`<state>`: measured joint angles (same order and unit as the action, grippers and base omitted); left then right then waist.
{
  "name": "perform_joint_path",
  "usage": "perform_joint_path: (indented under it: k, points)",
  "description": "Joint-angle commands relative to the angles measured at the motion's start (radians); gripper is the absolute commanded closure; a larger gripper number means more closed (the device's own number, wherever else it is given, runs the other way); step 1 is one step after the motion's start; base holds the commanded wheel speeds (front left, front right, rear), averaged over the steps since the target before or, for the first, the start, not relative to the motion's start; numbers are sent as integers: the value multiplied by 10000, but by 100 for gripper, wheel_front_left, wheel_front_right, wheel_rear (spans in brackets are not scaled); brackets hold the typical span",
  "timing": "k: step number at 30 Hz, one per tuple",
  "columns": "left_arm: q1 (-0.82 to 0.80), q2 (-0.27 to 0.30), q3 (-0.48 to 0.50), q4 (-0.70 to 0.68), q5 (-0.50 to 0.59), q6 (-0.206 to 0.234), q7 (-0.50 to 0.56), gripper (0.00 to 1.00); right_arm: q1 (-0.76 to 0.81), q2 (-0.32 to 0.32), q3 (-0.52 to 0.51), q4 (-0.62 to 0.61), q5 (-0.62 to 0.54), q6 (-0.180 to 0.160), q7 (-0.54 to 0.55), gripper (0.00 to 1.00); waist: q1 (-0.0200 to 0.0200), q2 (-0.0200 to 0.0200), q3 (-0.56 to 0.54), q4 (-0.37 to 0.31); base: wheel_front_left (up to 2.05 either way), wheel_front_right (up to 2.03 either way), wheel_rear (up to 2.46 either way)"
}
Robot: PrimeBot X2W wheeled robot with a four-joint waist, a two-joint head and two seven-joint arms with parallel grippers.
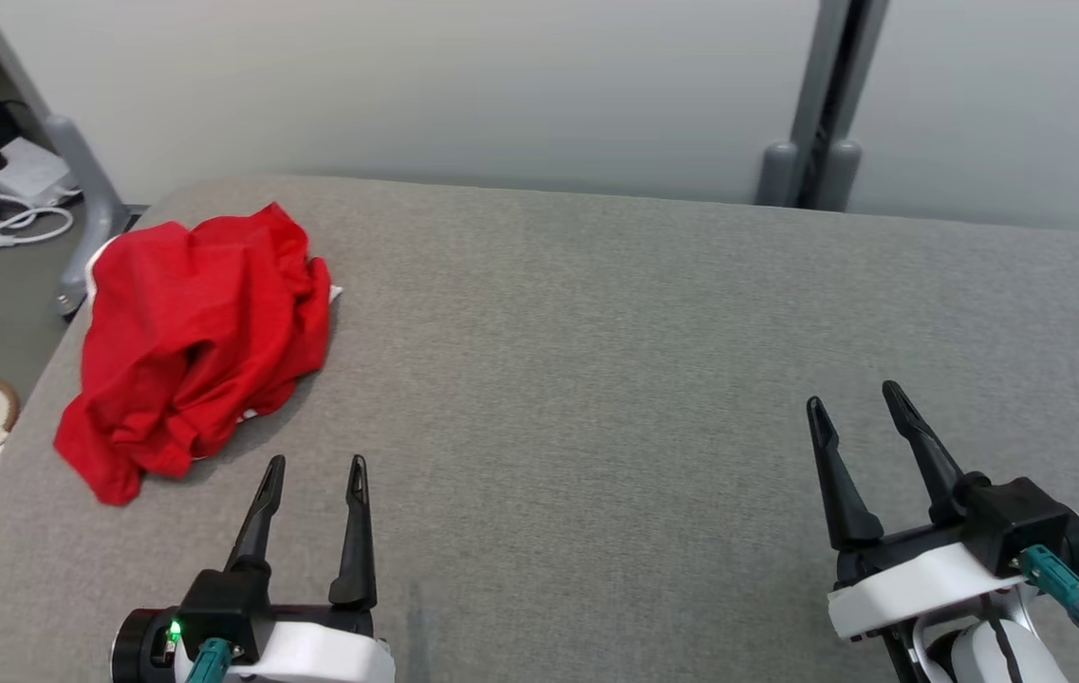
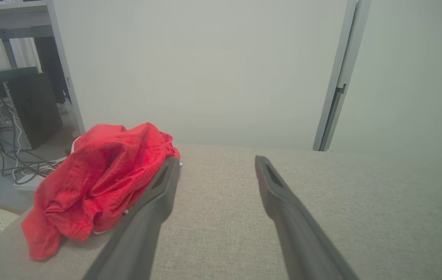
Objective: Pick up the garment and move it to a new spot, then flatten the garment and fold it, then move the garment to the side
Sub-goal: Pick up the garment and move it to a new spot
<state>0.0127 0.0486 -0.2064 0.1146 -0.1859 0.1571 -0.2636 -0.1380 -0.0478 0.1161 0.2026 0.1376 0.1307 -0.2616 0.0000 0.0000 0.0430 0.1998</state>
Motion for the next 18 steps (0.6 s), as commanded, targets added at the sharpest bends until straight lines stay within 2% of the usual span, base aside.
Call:
perform_joint_path:
  k: [1, 9, 16, 18]
  points:
    - [20, 32, 85, -7, 63, -43, -23, 0, 7, -53, 58, -47, -38, 0, -43, 0, 0, 0, 50, 646, 0, 0, 0]
    - [332, 34, 458, -5, 241, -200, -21, 0, 190, -53, 465, -33, 112, 0, -44, 0, 0, 0, -203, 2040, 0, 0, 0]
    - [529, 35, 636, -27, 374, -289, -21, 0, 255, -54, 704, 3, 296, 0, -44, 0, 0, 0, -376, 2946, 0, 0, 0]
    - [626, 34, 766, -101, 340, -243, -21, 0, 160, -53, 887, 70, 348, 0, -44, 0, 0, 0, -347, 3014, 0, 0, 0]
